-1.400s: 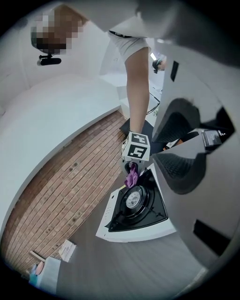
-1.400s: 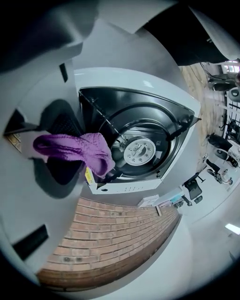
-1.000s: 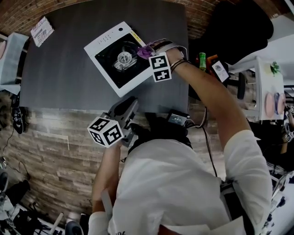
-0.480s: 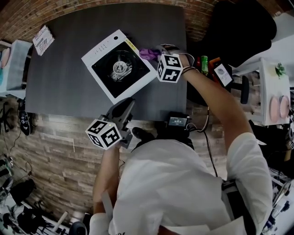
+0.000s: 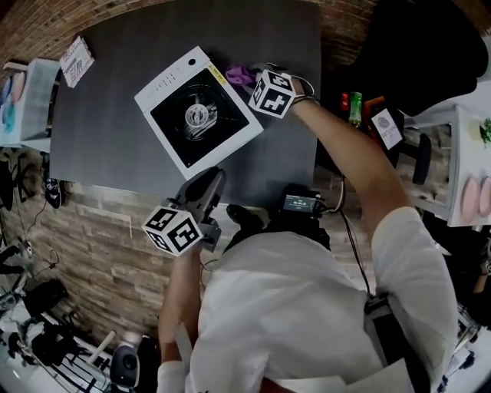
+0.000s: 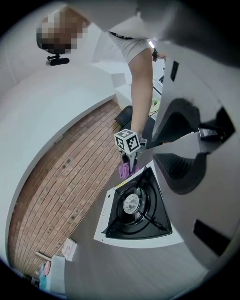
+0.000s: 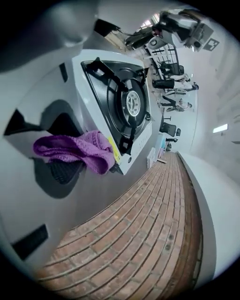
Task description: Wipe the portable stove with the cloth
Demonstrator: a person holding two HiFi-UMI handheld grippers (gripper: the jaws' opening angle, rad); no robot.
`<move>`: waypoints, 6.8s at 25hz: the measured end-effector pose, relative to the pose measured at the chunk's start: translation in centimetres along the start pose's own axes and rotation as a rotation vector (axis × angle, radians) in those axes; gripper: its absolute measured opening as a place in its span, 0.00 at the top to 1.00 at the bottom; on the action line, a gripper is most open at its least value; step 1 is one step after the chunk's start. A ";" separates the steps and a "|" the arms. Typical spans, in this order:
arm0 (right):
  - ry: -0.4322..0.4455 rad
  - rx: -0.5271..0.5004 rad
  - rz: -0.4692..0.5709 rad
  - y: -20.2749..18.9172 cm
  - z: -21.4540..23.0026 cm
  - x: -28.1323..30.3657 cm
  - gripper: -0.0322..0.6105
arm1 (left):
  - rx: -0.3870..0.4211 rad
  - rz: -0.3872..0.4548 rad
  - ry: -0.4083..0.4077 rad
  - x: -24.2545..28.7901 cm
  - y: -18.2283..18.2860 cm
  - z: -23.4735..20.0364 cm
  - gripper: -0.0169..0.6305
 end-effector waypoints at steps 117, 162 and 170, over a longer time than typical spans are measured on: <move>0.107 0.452 0.154 -4.8 -24.4 -18.5 0.79 | -0.013 0.093 -0.119 -11.1 -9.3 7.6 0.87; 0.150 0.565 0.499 -4.6 -29.2 -39.1 0.79 | 0.008 0.308 0.052 -17.5 -11.5 22.7 0.87; 0.056 0.568 0.562 -2.9 -30.2 -41.2 0.79 | 0.099 0.296 -0.009 -18.8 -9.7 23.3 0.87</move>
Point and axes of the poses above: the fingertips, and each gripper's own axes: x forward along the fingers, z to its right, y out of its top, the point moved 3 cm from there along -x, backward along the fingers, and after that the axes turned 10 degrees about x, right-handed, at the moved point
